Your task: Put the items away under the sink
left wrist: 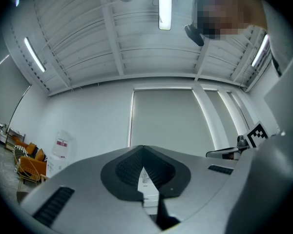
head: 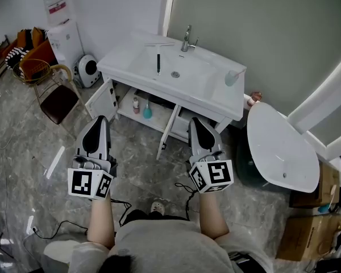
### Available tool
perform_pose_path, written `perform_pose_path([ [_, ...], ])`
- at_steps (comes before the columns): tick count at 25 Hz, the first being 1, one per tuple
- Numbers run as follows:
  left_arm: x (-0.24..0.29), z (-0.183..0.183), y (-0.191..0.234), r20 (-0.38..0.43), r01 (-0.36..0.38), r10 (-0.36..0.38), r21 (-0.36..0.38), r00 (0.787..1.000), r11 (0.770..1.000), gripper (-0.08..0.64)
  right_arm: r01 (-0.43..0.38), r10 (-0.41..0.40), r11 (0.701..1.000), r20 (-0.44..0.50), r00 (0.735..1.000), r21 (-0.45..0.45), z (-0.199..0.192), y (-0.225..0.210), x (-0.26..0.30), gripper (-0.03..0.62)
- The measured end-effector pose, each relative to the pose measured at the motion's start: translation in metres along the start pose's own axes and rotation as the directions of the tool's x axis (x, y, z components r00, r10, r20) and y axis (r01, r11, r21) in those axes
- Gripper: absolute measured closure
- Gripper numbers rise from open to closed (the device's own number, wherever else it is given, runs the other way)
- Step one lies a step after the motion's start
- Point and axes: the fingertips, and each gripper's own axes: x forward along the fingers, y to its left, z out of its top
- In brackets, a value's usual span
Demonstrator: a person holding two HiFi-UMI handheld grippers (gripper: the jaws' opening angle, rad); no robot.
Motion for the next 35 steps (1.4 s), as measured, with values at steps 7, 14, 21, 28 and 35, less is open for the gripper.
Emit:
perform_pose_path([
  [7,0.028,-0.006,-0.001,-0.007,0.001,-0.001,0.019,1.000,1.000,0.561,-0.014,0.014,1.000,-0.010,1.000,0.010,-0.011,-0.019,0.024,0.581],
  [14,0.064,-0.021,0.014,-0.002,0.025,-0.025,0.005,1.000,1.000,0.561,0.002,-0.002,1.000,-0.005,1.000,0.017,-0.019,-0.034,0.057,0.581],
  [21,0.114,-0.031,0.066,0.012,0.036,-0.036,-0.005,0.999,0.999,0.561,0.022,-0.022,1.000,0.006,1.000,0.013,-0.024,-0.035,0.123,0.581],
  [28,0.169,-0.040,0.129,0.008,0.057,-0.057,0.000,0.998,0.998,0.561,0.052,-0.053,0.998,0.022,0.998,0.020,-0.032,-0.030,0.202,0.581],
  [35,0.219,-0.049,0.180,0.003,0.100,-0.100,0.000,0.995,0.995,0.561,0.086,-0.087,0.996,0.024,0.996,0.019,-0.041,-0.026,0.268,0.581],
])
